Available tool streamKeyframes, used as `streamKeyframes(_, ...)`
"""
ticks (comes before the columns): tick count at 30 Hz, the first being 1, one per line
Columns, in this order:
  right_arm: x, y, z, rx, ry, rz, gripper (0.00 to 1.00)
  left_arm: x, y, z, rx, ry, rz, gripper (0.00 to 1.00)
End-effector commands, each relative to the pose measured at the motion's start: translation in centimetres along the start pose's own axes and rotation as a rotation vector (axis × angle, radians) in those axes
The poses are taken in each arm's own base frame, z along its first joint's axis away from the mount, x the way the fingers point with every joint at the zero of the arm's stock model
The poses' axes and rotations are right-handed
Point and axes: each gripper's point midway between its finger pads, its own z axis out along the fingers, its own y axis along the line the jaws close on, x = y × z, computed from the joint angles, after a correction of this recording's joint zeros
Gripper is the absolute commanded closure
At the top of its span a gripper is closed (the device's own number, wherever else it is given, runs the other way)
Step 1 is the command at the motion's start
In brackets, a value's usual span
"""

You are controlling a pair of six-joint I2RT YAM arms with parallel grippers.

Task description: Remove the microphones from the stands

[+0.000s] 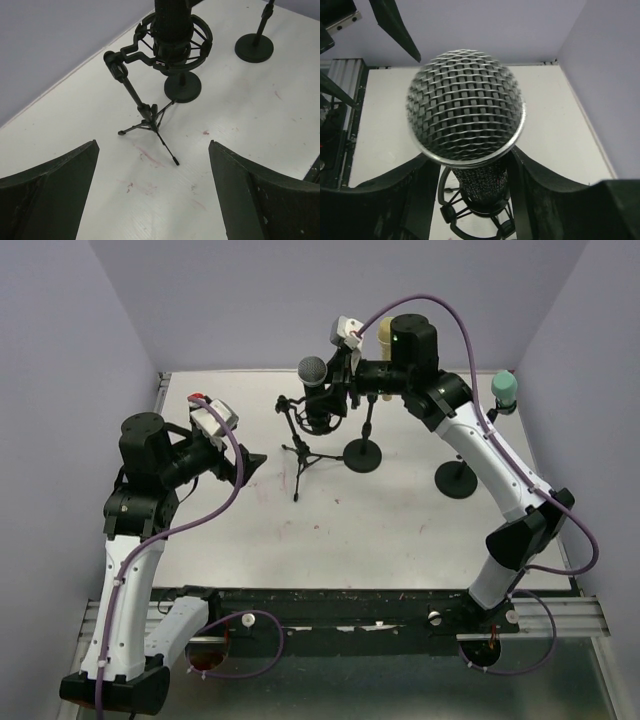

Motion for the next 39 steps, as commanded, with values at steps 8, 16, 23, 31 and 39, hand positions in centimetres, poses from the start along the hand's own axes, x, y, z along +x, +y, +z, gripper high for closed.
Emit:
streamKeyframes(8,-0.2,0.2,-1.6,0.129,-0.044,0.072,0.27,-2.1,-0.1,5.0,0.2,-0.093,-0.011,0.01)
streamKeyframes(16,0.8,-2.5,-3.1,0.337,-0.009,0.083,0.24,-6.1,0.2,9.4,0.21,-0.161,0.059,0.01)
streamKeyframes(23,1.5,-2.1,-4.1,0.362,0.015,0.048,0.22,-7.3,-2.2,10.9,0.282,-0.244,0.244,0.02)
streamKeyframes(31,2.1,-2.4,-3.7,0.37,0.023,0.104,0.29,-6.0,-3.1,13.5,0.442,-0.158,0.263,0.12)
streamKeyframes(39,2.1,-2.5,-3.8,0.388,0.019,0.113,0.33,-4.3,-4.2,15.9,0.471,-0.164,0.256,0.14)
